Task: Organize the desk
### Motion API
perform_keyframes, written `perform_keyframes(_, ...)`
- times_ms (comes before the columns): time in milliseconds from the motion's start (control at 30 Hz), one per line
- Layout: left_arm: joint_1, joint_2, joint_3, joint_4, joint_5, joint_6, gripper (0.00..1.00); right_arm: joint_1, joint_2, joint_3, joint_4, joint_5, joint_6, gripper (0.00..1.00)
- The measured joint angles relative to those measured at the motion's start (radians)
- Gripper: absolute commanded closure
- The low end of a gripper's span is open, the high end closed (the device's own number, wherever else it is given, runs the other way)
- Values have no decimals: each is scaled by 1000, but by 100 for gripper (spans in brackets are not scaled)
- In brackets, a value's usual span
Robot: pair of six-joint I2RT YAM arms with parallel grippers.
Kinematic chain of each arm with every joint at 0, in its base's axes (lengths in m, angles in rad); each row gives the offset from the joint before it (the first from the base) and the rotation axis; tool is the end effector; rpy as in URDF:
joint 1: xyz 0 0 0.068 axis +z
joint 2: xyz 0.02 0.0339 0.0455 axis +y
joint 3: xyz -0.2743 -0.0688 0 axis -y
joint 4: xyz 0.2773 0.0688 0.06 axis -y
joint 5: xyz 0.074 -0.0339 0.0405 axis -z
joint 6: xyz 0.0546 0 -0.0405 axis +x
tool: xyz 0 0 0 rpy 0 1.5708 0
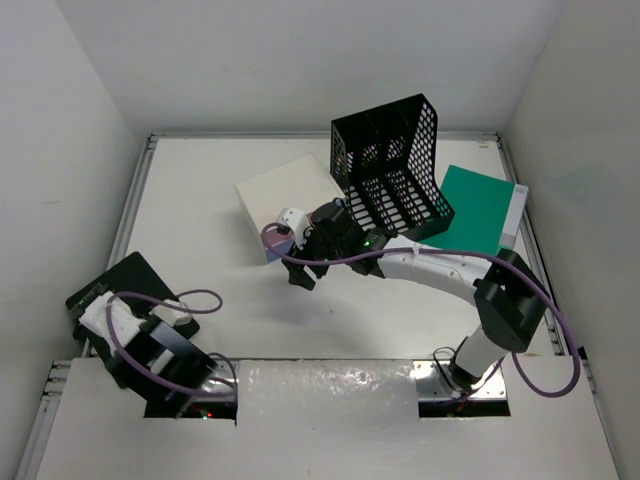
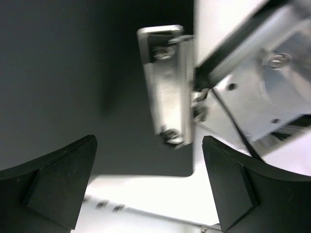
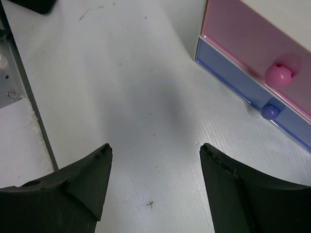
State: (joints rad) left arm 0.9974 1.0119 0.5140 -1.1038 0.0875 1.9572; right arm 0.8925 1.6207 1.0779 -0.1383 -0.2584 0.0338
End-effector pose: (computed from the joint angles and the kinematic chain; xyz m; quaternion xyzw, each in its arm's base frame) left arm 0.0815 0.1174 0.1380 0.4606 0.8864 -0.0195 0.0421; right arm 0.2405 0.3207 0.2158 -0.4230 0.7908 0.2947 0.3298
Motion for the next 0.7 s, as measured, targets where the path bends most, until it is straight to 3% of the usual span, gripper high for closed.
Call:
perform_keyframes(233, -17, 213, 59, -24, -18, 10, 17, 0, 43, 43, -39, 32, -11, 29)
perform_keyframes(433, -86, 204, 8, 57, -49, -2, 37, 0, 96, 91, -75, 61, -39, 29)
perform_keyframes(700, -95, 291, 29, 61, -76, -97, 61, 0, 110, 125, -109, 79, -58, 30)
